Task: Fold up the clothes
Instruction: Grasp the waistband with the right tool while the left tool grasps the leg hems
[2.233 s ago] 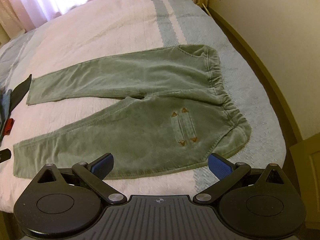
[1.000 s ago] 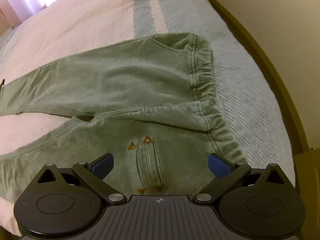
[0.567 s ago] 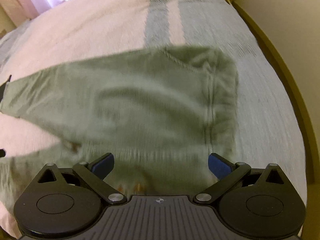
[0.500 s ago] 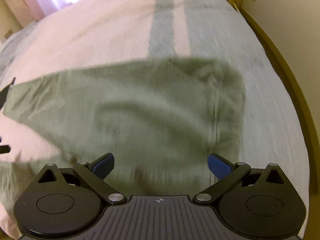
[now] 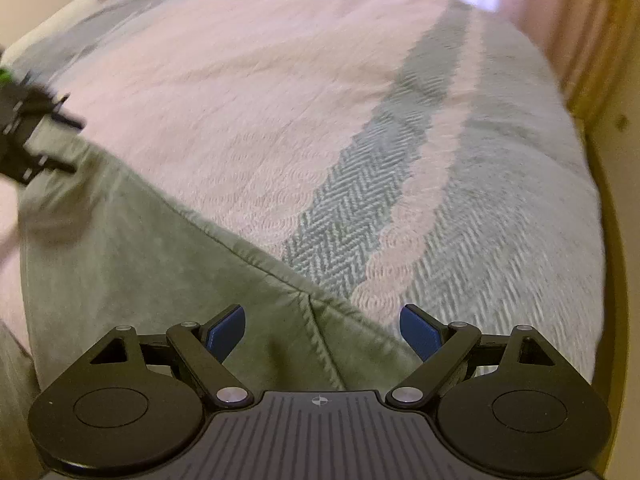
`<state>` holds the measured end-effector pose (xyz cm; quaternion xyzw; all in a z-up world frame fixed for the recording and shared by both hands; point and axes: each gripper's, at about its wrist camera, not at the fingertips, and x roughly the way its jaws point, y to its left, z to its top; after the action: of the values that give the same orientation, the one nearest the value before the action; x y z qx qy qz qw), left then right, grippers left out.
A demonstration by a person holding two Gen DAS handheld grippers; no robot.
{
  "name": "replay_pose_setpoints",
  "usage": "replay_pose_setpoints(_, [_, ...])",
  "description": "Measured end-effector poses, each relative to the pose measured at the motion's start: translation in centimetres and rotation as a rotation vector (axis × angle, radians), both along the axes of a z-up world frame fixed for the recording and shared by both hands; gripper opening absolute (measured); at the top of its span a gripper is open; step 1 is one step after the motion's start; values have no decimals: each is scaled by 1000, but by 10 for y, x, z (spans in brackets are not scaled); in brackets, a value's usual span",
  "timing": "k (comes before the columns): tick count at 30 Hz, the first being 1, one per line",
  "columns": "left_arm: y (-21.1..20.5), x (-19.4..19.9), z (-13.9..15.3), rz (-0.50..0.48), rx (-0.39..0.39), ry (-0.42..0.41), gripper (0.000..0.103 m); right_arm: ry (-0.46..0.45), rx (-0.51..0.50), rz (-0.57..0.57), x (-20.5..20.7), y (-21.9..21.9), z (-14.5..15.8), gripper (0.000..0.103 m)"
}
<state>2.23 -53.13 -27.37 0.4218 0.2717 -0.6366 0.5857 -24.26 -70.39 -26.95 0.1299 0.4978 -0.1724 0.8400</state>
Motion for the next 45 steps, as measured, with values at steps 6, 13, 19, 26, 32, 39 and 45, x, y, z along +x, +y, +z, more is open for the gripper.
replay_pose_setpoints(6, [-34,34,-26,-169,88,26,65,57,95,61,4,-26,-22,88])
replay_pose_setpoints(13, [-46,70,-60,-206,218,6,65,59,106,60,1,-25,-23,53])
replay_pose_setpoints(19, [-35,75,-62,-218,203,14,19,54,107,55,-3,-23,-21,14])
replay_pose_setpoints(26, [25,65,-20,-162,41,-35,6,-89,-198,-29,-40,80,55,10])
replay_pose_setpoints(32, [127,35,40,-26,-105,-16,6,-124,-369,-62,-86,206,109,10])
replay_pose_setpoints(39, [274,-28,70,156,-121,101,5,79,-307,-152,-131,344,86,15])
replay_pose_setpoints(45, [355,-70,17,337,113,291,10,204,-169,-309,-135,396,44,61])
